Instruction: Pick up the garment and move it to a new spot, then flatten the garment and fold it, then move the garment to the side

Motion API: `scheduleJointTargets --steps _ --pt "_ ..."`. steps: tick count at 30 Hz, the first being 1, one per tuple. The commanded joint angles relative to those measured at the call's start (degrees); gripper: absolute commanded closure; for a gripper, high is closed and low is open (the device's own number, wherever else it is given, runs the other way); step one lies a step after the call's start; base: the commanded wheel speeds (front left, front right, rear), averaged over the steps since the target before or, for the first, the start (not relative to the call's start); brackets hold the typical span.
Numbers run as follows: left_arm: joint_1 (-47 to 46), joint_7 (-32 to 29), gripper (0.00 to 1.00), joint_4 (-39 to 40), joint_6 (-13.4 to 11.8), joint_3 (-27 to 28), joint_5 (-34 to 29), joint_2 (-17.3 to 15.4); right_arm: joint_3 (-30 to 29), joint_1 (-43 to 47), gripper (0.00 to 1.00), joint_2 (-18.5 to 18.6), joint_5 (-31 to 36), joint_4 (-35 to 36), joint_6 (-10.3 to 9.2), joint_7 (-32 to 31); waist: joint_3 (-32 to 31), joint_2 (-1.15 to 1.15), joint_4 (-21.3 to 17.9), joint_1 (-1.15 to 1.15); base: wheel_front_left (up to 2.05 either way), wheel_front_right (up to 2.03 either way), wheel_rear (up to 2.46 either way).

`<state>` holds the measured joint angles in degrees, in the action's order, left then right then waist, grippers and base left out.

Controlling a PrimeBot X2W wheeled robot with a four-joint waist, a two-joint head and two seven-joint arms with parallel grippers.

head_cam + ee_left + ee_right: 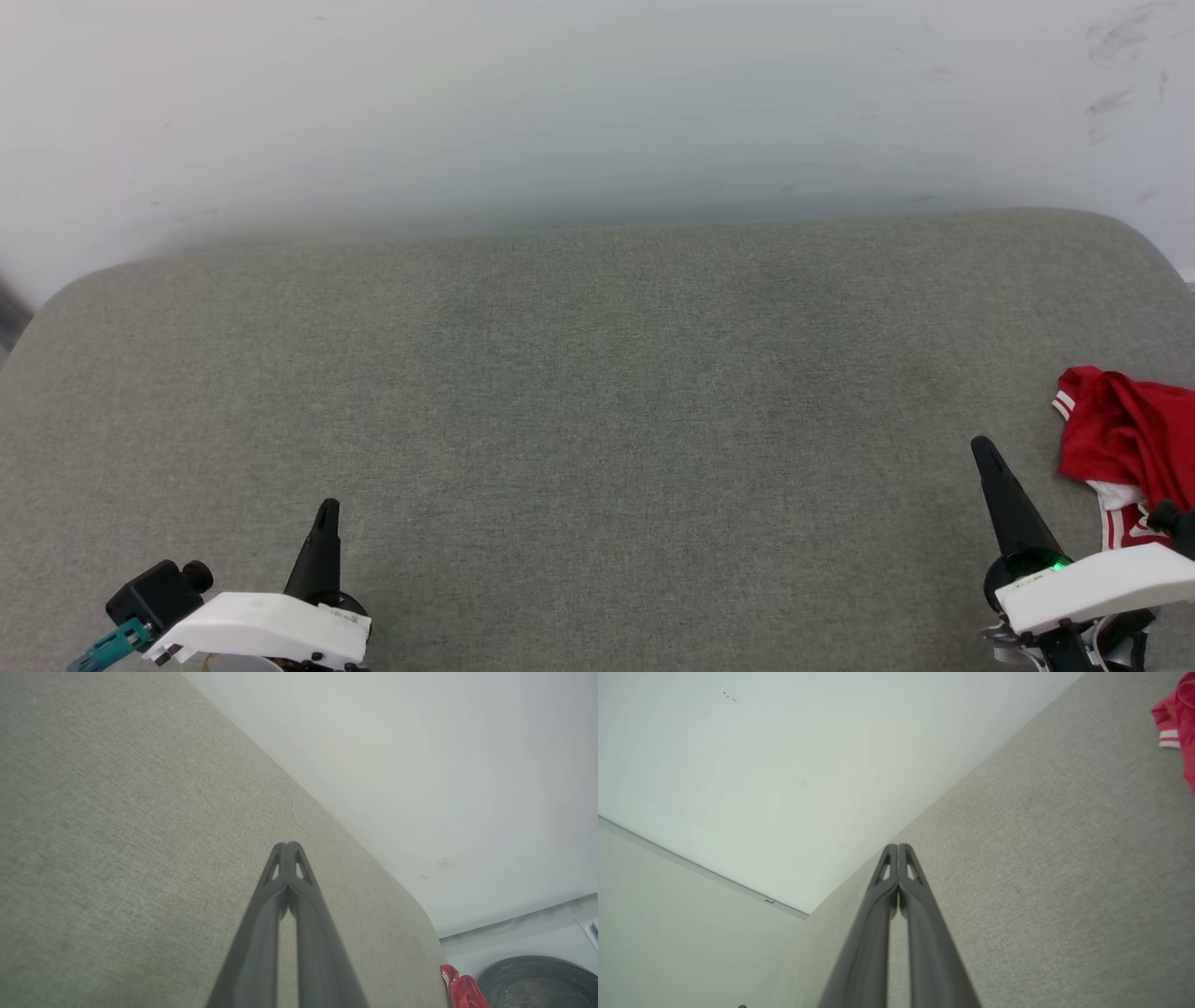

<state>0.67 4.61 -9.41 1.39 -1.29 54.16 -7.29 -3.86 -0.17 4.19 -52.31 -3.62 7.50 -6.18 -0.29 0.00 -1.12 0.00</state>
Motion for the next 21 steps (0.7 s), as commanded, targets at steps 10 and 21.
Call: scheduleJointTargets --steps 10,21 --pt "-2.57 -1.99 1.0 -0.34 1.31 1.52 7.12 0.55 -0.64 -2.45 1.0 -0.28 -7.47 -1.41 0.0 -0.1 0.06 0.0 0.14 0.0 0.0 0.0 0.0" --pt "-3.53 -3.78 1.0 -1.2 2.33 2.71 13.54 1.27 -1.07 -3.19 1.0 -0.51 -14.07 -3.26 0.0 -0.15 0.12 0.0 0.3 0.0 0.0 0.0 0.0"
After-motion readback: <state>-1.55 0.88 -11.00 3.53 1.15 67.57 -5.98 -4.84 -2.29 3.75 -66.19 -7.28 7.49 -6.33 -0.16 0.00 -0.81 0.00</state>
